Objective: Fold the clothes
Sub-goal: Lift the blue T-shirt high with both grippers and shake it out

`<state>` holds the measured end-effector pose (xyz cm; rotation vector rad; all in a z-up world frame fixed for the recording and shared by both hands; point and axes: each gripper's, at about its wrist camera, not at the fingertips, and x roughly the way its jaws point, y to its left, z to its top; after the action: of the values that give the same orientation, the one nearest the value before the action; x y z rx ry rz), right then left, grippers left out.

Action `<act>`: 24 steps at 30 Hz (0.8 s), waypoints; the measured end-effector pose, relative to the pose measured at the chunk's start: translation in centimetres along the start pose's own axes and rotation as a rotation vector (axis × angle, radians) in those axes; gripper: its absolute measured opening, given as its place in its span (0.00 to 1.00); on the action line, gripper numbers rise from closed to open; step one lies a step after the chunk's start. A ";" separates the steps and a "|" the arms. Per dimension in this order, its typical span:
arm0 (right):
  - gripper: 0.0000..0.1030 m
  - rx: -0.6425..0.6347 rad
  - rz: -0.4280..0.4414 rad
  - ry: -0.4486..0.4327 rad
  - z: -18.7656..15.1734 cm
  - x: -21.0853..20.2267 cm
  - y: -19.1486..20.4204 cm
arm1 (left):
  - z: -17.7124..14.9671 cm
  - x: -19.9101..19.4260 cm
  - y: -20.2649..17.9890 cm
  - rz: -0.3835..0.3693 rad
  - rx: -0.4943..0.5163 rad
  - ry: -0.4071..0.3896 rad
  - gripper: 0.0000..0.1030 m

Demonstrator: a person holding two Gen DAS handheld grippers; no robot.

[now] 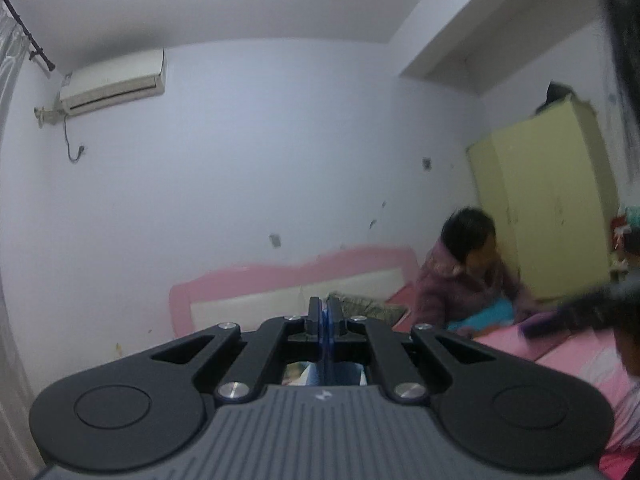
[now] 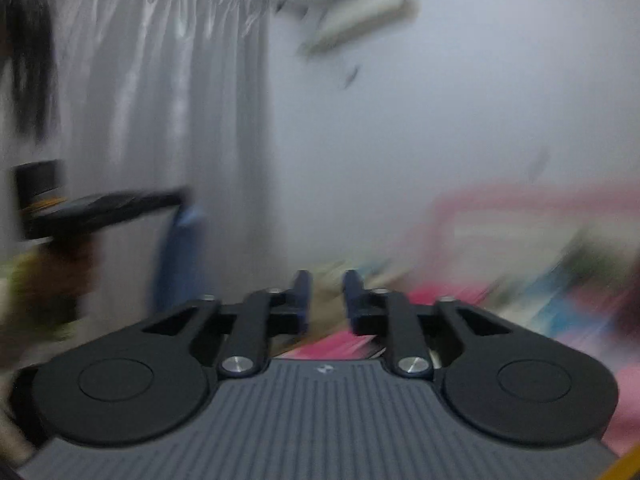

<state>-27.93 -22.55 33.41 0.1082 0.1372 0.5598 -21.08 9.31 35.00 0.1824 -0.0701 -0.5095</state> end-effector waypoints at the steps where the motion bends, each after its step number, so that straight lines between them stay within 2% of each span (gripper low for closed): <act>1: 0.48 0.061 0.083 0.059 -1.6 1.0 -1.0 | -0.2 0.6 0.0 0.007 -0.001 0.011 0.03; 2: 0.58 0.116 0.169 0.121 -3.3 2.3 -2.1 | -0.4 1.1 0.3 0.011 -0.007 0.016 0.03; 4: 0.69 0.188 0.287 0.196 -6.4 4.4 -3.5 | -0.5 1.8 0.5 0.023 -0.012 0.016 0.03; 6: 0.75 0.202 0.356 0.266 -9.5 6.4 -4.2 | -0.4 2.5 0.5 0.036 -0.008 0.011 0.03; 7: 0.80 0.204 0.388 0.285 -11.0 7.5 -4.5 | -0.3 2.9 0.5 0.041 -0.004 0.011 0.03; 9: 0.82 0.208 0.437 0.308 -13.5 9.7 -4.6 | -0.1 2.9 0.6 0.046 0.006 0.009 0.03; 13: 0.85 0.252 0.493 0.282 -17.0 12.6 -5.8 | 0.0 1.7 0.6 0.069 0.029 0.016 0.03; 18: 0.85 0.343 0.594 0.147 -18.5 15.8 -7.2 | 0.0 1.2 0.4 0.087 0.054 0.025 0.03; 21: 0.85 0.390 0.658 0.132 -18.3 19.3 -7.1 | 0.1 0.5 0.3 0.082 0.060 0.018 0.03; 24: 0.84 0.500 0.731 0.147 -18.9 22.1 -8.2 | 0.0 0.2 0.4 0.080 0.056 0.011 0.03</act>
<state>-8.15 -16.38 11.46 0.6207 0.3867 1.2560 -20.69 9.58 35.10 0.2360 -0.0803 -0.4273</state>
